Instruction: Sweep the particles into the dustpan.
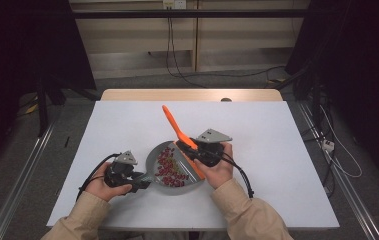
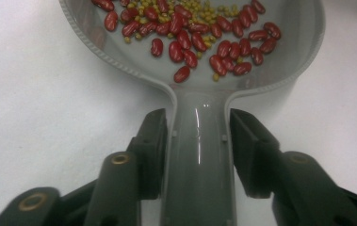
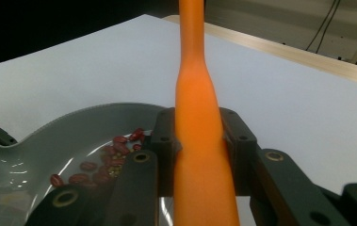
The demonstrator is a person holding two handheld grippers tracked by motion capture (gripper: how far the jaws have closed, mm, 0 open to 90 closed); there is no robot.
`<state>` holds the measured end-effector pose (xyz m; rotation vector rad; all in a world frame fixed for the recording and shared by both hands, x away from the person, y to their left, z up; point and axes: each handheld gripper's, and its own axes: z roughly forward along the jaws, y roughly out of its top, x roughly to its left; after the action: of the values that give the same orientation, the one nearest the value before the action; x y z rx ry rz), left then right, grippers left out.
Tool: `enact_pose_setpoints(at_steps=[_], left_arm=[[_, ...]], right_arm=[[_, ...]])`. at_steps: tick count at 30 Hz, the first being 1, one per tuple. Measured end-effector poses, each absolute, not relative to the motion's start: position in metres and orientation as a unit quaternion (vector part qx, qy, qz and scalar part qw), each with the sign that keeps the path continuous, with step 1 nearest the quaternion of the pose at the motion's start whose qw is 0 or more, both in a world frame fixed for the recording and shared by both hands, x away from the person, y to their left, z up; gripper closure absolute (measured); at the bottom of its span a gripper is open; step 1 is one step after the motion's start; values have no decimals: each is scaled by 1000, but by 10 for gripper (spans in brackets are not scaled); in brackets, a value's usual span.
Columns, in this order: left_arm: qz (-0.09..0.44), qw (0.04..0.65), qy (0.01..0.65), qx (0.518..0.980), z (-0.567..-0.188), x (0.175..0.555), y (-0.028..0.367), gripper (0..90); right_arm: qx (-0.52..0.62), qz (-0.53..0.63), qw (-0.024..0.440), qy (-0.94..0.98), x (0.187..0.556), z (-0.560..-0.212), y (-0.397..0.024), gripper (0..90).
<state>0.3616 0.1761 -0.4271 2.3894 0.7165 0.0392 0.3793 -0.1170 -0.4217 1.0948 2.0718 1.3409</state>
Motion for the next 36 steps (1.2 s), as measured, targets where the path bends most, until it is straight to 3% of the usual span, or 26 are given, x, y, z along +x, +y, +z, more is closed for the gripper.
enact_pose_setpoints(at_steps=[6,8,19,36], left_arm=[[30,299,264,917,-424,364,163,553],[38,292,256,921,-429,364,159,610],[81,324,250,909,-434,356,165,632],[113,392,306,860,-426,362,183,631]], right_arm=[[415,483,222,738,374,-422,-137,712],[417,480,227,738,372,-422,-142,712],[439,470,234,729,379,-430,-156,712],[445,476,236,721,374,-428,-175,712]])
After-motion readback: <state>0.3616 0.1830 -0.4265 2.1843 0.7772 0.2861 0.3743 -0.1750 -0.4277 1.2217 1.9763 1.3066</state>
